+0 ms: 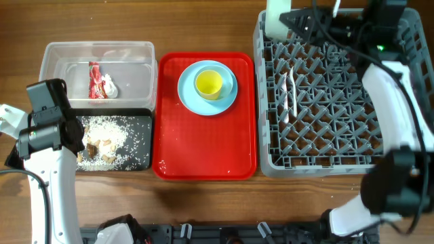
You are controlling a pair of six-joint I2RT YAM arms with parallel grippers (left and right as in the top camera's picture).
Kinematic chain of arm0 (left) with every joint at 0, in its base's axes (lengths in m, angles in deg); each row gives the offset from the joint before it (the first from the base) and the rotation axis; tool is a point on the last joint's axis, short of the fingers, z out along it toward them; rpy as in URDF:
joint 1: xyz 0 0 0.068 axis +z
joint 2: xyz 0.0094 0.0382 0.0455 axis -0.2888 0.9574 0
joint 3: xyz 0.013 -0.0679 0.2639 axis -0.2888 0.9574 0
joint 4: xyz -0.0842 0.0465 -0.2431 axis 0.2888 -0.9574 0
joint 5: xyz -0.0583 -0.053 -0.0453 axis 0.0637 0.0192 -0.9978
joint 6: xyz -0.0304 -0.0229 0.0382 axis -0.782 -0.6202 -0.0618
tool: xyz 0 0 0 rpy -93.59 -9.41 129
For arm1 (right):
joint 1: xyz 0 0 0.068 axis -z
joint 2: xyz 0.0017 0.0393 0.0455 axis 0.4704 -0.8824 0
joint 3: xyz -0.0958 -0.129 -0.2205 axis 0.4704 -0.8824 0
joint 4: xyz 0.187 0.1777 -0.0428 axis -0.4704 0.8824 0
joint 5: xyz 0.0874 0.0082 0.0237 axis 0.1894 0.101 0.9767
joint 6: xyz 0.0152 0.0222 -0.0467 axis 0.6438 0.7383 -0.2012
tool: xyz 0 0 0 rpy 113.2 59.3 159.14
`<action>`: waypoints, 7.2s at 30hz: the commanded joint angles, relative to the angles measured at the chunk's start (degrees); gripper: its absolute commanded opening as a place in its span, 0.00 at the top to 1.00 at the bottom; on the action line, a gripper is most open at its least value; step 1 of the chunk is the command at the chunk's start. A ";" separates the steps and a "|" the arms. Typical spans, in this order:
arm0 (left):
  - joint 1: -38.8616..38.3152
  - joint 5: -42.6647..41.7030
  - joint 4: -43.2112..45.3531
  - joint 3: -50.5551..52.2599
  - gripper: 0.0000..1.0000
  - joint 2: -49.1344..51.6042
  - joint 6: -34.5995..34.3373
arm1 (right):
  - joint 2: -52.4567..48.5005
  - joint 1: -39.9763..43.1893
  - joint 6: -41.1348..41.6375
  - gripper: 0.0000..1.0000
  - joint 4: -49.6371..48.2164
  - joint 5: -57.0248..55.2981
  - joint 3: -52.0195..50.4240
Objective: Sort waste into correct bins and load items into the dishwasher rack
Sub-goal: 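Lift the green bowl and set it in the rack's back-left corner, then move the right gripper over the yellow cup on the blue plate, then grasp the yellow cup rim with the right gripper, then carry the yellow cup into the dish rack and release it, then move the right gripper back to the blue bowl on the plate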
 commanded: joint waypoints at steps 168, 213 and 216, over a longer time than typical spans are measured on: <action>0.37 1.53 -0.02 -0.15 0.00 -0.02 0.11 | 11.96 -17.33 -28.52 0.95 40.74 -40.79 -1.49; 0.37 1.53 -0.02 -0.15 0.00 -0.02 0.11 | 3.52 5.75 -31.85 0.79 56.08 -42.58 -1.99; 0.37 1.53 -0.02 -0.15 0.00 -0.02 0.11 | 9.75 5.46 -30.82 0.80 55.58 -44.15 -1.99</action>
